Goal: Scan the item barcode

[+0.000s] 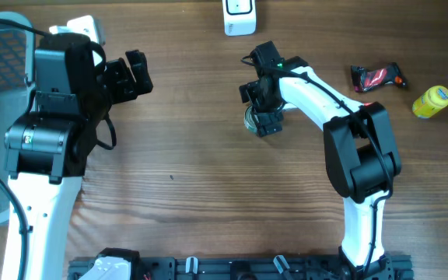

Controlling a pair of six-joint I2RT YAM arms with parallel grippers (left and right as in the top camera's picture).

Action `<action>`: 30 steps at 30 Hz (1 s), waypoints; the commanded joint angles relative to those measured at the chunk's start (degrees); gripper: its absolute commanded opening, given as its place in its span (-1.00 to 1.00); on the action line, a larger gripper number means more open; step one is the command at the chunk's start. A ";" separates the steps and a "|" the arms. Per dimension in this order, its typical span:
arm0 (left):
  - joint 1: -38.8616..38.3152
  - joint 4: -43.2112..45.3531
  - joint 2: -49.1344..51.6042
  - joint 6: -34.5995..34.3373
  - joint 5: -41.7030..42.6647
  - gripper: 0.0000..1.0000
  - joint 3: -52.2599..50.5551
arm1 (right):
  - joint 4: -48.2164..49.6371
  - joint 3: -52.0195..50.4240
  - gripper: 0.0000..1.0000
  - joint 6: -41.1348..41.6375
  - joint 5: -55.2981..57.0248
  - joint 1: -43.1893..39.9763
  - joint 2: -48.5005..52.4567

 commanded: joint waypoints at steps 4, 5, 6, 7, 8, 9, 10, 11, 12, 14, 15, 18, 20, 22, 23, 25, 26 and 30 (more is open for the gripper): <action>0.48 0.31 -0.33 1.22 -0.59 1.00 0.04 | -4.81 -3.23 0.55 0.66 10.05 -1.03 7.48; 0.48 0.31 -0.31 1.22 -0.59 1.00 0.04 | -5.27 -3.23 0.54 0.68 10.27 -1.14 7.48; 0.48 0.28 -0.31 1.22 -0.59 1.00 0.04 | -5.51 -3.23 0.53 0.66 10.25 -1.14 7.48; 0.48 0.28 -0.33 1.22 -0.59 1.00 0.04 | -5.53 -3.23 0.53 0.59 10.25 -1.14 7.48; 0.48 0.28 -0.33 1.22 -0.57 1.00 0.04 | -5.42 -3.23 0.53 0.15 10.25 -1.11 7.48; 0.48 0.28 -0.33 1.22 -0.59 1.00 0.04 | -4.81 -3.23 0.54 -1.11 10.21 -1.14 7.48; 0.48 0.26 -0.31 1.22 -0.59 1.00 0.04 | -3.82 -3.23 0.54 -2.95 10.19 -1.14 7.48; 0.48 0.26 -0.31 1.22 -0.57 1.00 0.04 | -1.86 -3.23 0.53 -6.60 9.60 -1.11 7.48; 0.48 0.28 -0.31 1.22 -0.57 1.00 0.04 | 1.22 -3.23 0.54 -11.98 8.13 -1.14 7.48; 0.48 0.28 -0.31 1.22 -0.57 1.00 0.04 | 5.01 -3.21 0.53 -18.88 5.16 -1.14 7.48; 0.48 0.28 -0.33 1.22 -0.57 1.00 0.04 | 5.99 -3.21 0.52 -20.98 3.34 -1.14 7.48; 0.48 0.28 -0.31 1.22 -0.57 1.00 0.04 | 6.62 -3.21 0.52 -23.26 -1.97 -1.14 7.48; 0.48 0.28 -0.31 1.20 -0.59 0.99 0.04 | 6.75 -3.21 0.52 -23.34 -6.40 -1.14 7.48; 0.48 0.24 -0.31 1.20 -0.59 1.00 0.04 | 6.75 -3.21 0.52 -23.28 -11.69 -1.14 7.48; 0.48 0.15 -0.31 1.20 -0.57 1.00 0.04 | 6.73 -3.21 0.52 -23.28 -14.97 -1.14 7.48; 0.48 0.04 -0.31 1.20 -0.59 1.00 0.04 | 6.75 -3.21 0.52 -23.32 -19.74 -1.14 7.48; 0.48 0.04 -0.31 1.20 -0.57 1.00 0.04 | 6.73 -3.21 0.53 -23.37 -22.03 -1.14 7.48; 0.48 -0.63 -0.31 1.20 -0.59 1.00 0.04 | 6.71 -3.21 0.52 -24.96 -31.43 -1.16 7.48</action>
